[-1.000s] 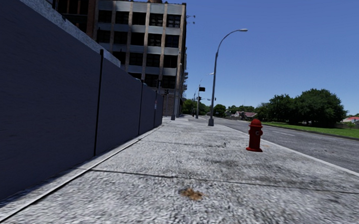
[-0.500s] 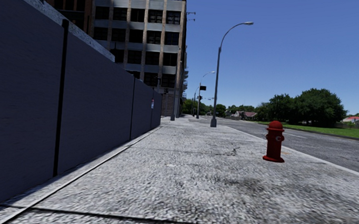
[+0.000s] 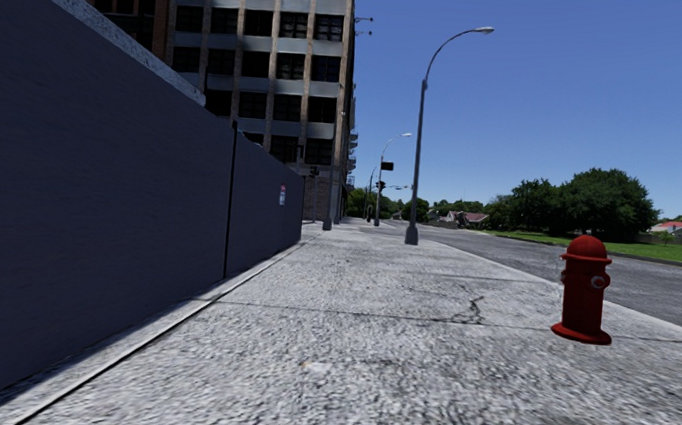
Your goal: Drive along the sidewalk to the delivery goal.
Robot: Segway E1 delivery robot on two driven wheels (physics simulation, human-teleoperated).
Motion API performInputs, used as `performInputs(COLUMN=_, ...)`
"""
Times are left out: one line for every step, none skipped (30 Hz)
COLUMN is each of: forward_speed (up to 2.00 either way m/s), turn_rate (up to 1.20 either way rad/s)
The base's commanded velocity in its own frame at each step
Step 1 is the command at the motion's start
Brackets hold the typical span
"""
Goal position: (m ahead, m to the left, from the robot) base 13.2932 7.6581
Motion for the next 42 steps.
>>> performInputs(forward_speed=2.00, turn_rate=0.00)
performInputs(forward_speed=2.00, turn_rate=0.00)
performInputs(forward_speed=2.00, turn_rate=0.00)
performInputs(forward_speed=2.00, turn_rate=0.00)
performInputs(forward_speed=2.00, turn_rate=0.00)
performInputs(forward_speed=2.00, turn_rate=0.00)
performInputs(forward_speed=2.00, turn_rate=0.00)
performInputs(forward_speed=2.00, turn_rate=0.00)
performInputs(forward_speed=2.00, turn_rate=0.00)
performInputs(forward_speed=2.00, turn_rate=0.00)
performInputs(forward_speed=2.00, turn_rate=0.00)
performInputs(forward_speed=2.00, turn_rate=0.00)
performInputs(forward_speed=2.00, turn_rate=0.00)
performInputs(forward_speed=2.00, turn_rate=0.00)
performInputs(forward_speed=2.00, turn_rate=0.00)
performInputs(forward_speed=2.00, turn_rate=0.00)
performInputs(forward_speed=2.00, turn_rate=0.00)
performInputs(forward_speed=2.00, turn_rate=0.00)
performInputs(forward_speed=2.00, turn_rate=0.00)
performInputs(forward_speed=2.00, turn_rate=0.00)
performInputs(forward_speed=2.00, turn_rate=0.00)
performInputs(forward_speed=2.00, turn_rate=0.00)
performInputs(forward_speed=2.00, turn_rate=0.00)
performInputs(forward_speed=2.00, turn_rate=0.00)
performInputs(forward_speed=2.00, turn_rate=0.00)
performInputs(forward_speed=2.00, turn_rate=0.00)
performInputs(forward_speed=2.00, turn_rate=0.00)
performInputs(forward_speed=2.00, turn_rate=0.00)
performInputs(forward_speed=2.00, turn_rate=0.00)
performInputs(forward_speed=2.00, turn_rate=0.00)
performInputs(forward_speed=2.00, turn_rate=0.00)
performInputs(forward_speed=2.00, turn_rate=0.00)
performInputs(forward_speed=2.00, turn_rate=0.00)
performInputs(forward_speed=2.00, turn_rate=0.00)
performInputs(forward_speed=2.00, turn_rate=0.00)
performInputs(forward_speed=2.00, turn_rate=0.00)
performInputs(forward_speed=2.00, turn_rate=0.00)
performInputs(forward_speed=2.00, turn_rate=0.00)
performInputs(forward_speed=2.00, turn_rate=0.00)
performInputs(forward_speed=2.00, turn_rate=0.00)
performInputs(forward_speed=2.00, turn_rate=0.00)
performInputs(forward_speed=2.00, turn_rate=0.00)
